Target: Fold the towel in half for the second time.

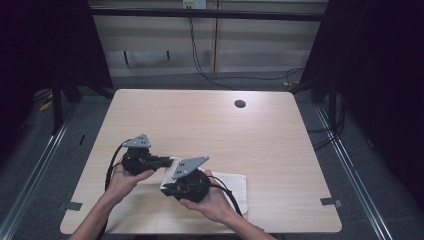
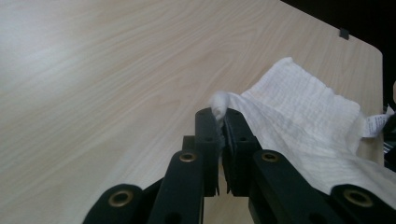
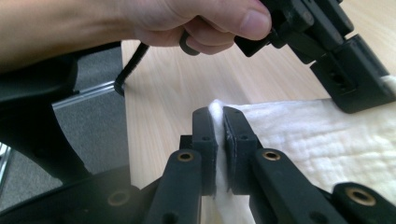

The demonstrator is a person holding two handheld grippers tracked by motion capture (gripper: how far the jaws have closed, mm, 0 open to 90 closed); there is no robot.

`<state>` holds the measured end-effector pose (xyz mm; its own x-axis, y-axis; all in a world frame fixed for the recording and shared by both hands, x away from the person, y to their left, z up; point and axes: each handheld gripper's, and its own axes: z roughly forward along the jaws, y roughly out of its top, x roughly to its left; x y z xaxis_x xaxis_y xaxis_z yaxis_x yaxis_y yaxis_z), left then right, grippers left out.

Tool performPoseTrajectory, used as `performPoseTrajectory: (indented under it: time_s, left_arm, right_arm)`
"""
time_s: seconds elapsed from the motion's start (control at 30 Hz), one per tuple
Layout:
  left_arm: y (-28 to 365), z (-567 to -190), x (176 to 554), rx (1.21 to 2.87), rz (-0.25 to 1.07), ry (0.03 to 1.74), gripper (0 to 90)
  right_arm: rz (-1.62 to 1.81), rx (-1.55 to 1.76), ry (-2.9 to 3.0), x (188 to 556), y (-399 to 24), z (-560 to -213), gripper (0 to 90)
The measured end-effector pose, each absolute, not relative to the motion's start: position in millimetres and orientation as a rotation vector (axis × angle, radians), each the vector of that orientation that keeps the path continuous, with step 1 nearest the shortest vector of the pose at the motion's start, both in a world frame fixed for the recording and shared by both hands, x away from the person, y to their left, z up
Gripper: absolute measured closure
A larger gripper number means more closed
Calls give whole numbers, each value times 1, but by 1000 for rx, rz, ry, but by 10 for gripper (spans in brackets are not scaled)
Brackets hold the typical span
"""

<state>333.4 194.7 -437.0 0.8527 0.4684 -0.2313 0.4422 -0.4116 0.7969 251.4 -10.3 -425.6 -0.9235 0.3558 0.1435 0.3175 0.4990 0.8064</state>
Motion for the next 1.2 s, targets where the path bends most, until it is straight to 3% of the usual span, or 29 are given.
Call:
performPoseTrajectory:
  time_s: [0.87, 1.2]
  left_arm:
    - [242, -431, 345, 2011, 50, 781, 859]
    - [226, -427, 342, 2039, 50, 739, 859]
  right_arm:
    - [1460, 580, 2674, 273, 34, -413, 849]
    - [1544, 604, 2605, 265, 22, -412, 848]
